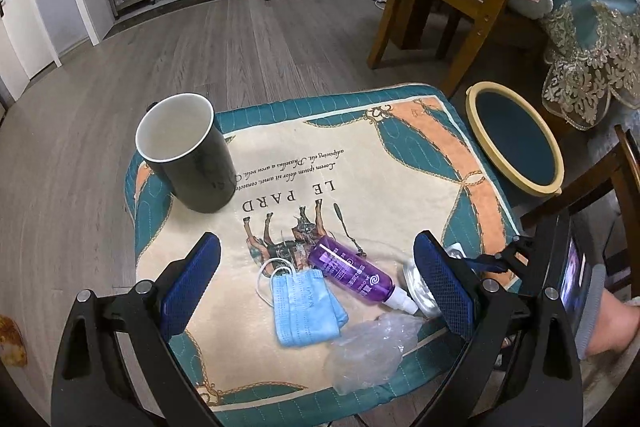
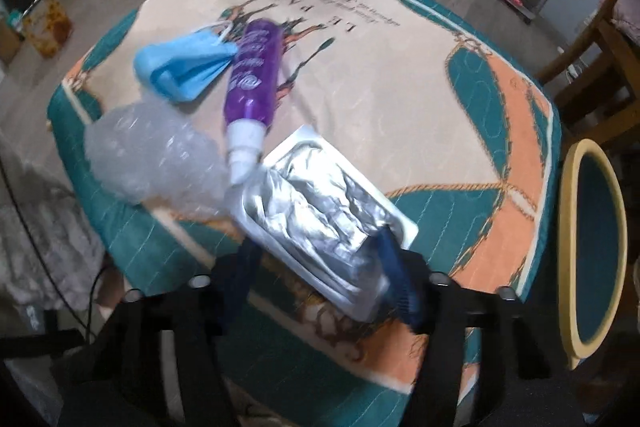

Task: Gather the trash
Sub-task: 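Move both tools back over the remaining trash on the rug, then grasp the foil blister pack with the right tool while the left tool grasps the blue ice tray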

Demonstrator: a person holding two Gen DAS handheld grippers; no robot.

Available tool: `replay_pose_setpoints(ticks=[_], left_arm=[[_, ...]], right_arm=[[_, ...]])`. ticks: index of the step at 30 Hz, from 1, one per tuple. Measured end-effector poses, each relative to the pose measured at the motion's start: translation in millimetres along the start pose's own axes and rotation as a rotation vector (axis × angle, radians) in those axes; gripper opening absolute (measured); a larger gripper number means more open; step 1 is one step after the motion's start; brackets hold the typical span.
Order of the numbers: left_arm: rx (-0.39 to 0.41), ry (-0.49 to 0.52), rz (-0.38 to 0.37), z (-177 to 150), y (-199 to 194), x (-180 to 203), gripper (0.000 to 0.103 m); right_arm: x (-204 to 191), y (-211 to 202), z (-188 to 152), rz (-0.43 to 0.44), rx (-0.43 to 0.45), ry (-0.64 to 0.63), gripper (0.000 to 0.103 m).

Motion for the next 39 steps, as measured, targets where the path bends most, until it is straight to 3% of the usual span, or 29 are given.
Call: replay_pose_setpoints(ticks=[3,6,9,16,20,26,39], left_arm=[[-0.008,0.008,0.000,-1,2,1,0.095],[-0.021,0.009,0.001,-2,7,2,0.095],[-0.033,0.010,0.007,-3,11,4,0.095],[-0.052,0.029,0.011,-6,17,11,0.095],[-0.058,0.027,0.010,-6,18,12,0.095],[-0.076,0.039,0.021,-8,25,13,0.095],[-0.104,0.009,0.056,-12,74,34,0.095]], right_arm=[[11,-10,7,0.013,0.052,0.053,0.027],[31,-22,12,0.023,0.108,0.140,0.015],[55,-33,11,0.033,0.139,0.251,0.010],[99,-28,-1,0.088,0.131,0.473,0.010],[102,-22,0,0.105,0.139,0.489,0.010],[101,-19,2,0.061,0.119,0.461,0.009],[138,-69,0,0.082,0.261,0.632,0.009]])
Point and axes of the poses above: each gripper's, at about its wrist camera, not at the fingertips, and y roughly the way its jaws point, x to its right, z to its top, the point moved 2 cm from there along y, roughly the way its jaws point, and after that the axes turned 4 degrees about -y, right-handed, at the moved point
